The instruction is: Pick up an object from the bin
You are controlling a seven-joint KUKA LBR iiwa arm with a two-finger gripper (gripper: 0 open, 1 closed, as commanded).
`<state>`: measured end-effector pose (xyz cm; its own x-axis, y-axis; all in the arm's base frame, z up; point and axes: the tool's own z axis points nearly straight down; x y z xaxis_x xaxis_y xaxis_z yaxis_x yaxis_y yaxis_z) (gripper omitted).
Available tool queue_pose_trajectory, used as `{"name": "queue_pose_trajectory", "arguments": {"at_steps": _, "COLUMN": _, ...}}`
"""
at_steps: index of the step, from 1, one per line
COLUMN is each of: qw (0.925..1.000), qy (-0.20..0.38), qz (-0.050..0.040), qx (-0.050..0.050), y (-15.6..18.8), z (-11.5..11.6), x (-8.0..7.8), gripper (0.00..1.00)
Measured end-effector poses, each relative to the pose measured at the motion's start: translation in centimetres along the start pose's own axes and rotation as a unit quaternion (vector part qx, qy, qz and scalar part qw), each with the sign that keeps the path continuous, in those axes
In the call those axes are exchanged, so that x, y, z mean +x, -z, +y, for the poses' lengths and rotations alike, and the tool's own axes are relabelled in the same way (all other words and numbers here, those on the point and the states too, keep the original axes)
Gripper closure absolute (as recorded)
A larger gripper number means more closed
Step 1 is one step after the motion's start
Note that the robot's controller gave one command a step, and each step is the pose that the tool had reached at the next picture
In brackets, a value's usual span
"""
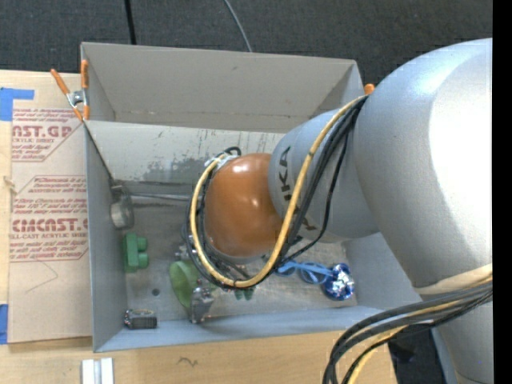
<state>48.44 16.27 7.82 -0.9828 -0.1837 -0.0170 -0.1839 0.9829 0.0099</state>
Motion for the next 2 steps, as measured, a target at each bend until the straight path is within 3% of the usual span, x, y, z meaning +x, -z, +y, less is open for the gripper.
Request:
{"name": "queue_pose_trajectory", "arguments": {"at_steps": 1, "qw": 1.0, "qy": 0.0, "qz": -0.0002, "qx": 0.0, "y": 0.1, "z": 0.0, "x": 0.0, "gripper": 1.0}}
{"name": "queue_pose_trajectory", "arguments": {"at_steps": 2, "qw": 0.9843, "qy": 0.177, "qz": 0.005, "qx": 0.003, "y": 13.5, "z": 4.4, "x": -3.9, "gripper": 1.0}}
